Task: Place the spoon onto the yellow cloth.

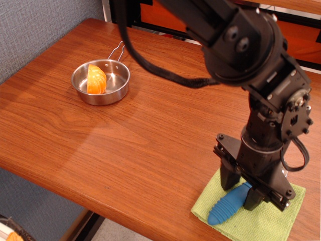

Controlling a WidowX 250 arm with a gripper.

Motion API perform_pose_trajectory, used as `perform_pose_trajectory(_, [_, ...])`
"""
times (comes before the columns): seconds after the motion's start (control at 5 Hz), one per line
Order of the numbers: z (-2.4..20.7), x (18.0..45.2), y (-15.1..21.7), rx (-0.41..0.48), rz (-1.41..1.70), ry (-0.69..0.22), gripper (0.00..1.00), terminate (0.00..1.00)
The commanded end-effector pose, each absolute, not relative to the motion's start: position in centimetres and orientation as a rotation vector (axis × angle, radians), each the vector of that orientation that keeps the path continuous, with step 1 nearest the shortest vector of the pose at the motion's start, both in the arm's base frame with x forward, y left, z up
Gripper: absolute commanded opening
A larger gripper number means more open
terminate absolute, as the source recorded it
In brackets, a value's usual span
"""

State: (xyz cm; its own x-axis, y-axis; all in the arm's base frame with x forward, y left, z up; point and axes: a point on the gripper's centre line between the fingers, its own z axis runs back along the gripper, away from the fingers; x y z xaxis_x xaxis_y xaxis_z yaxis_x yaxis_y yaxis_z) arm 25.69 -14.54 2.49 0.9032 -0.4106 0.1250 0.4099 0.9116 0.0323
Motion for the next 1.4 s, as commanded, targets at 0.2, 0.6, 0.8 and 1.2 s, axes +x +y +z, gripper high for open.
perform_pose_trajectory(0.2, [8.4,26.0,-12.2,0.043,-0.400,-0.164,1.00,0.00])
perform_pose_trajectory(0.6, [8.2,28.6,-9.7,0.048,-0.164,-0.141,1.00,0.00])
perform_pose_trajectory(0.8, [8.2,29.9,-8.1,0.073,-0.116,-0.142,1.00,0.00])
perform_pose_trajectory(1.2, [8.3,31.9,-2.3,0.063,-0.059,-0.145,1.00,0.00])
